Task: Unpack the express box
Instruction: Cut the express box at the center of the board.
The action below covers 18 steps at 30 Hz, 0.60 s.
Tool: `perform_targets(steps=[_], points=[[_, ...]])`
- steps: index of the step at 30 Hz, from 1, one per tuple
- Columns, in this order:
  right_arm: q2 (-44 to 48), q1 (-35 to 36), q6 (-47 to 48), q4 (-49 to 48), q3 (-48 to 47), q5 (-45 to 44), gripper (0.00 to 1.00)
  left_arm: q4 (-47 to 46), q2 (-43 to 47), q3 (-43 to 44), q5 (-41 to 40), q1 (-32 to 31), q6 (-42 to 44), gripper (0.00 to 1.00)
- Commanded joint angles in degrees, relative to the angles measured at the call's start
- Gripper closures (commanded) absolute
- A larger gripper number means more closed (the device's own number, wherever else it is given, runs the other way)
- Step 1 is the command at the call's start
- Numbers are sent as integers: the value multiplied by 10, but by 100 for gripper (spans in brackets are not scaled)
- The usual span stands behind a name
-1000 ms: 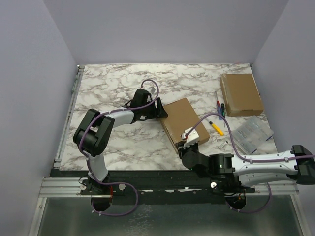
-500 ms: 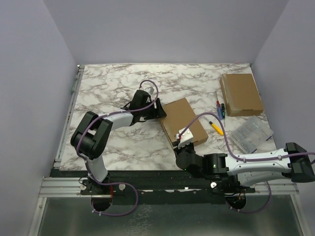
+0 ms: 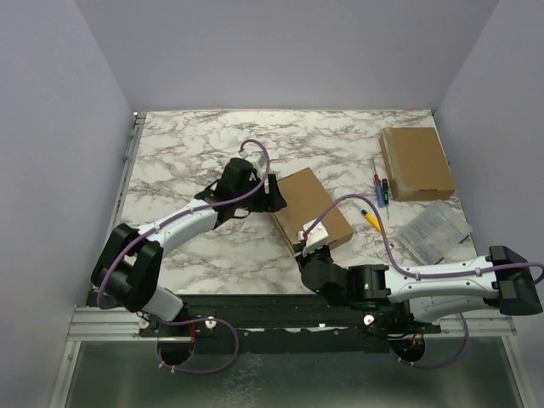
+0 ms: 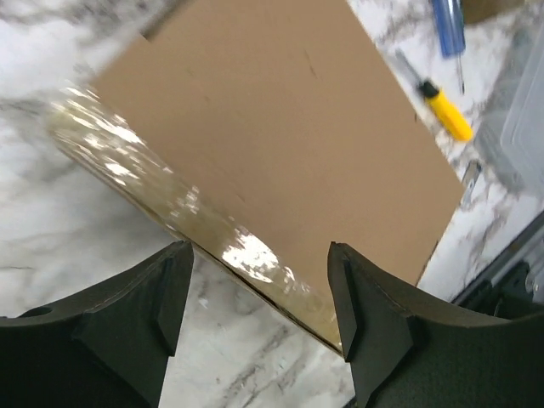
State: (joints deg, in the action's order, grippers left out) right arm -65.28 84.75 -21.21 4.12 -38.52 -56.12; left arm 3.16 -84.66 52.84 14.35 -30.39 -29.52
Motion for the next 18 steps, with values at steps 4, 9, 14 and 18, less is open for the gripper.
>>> perform_targets(steps=[4,9,14,18], points=[[-25,-1,31,-33,-41,4,100,-14,-84,-33,-49,-81,14,31],[-27,-2,78,-35,-85,-14,100,-12,-96,-64,-93,-85,34,31],[-11,-2,103,15,-131,-43,100,-6,-80,-61,-85,-81,37,31],[9,-2,6,174,-162,-83,100,6,-43,-38,-37,-55,28,28]])
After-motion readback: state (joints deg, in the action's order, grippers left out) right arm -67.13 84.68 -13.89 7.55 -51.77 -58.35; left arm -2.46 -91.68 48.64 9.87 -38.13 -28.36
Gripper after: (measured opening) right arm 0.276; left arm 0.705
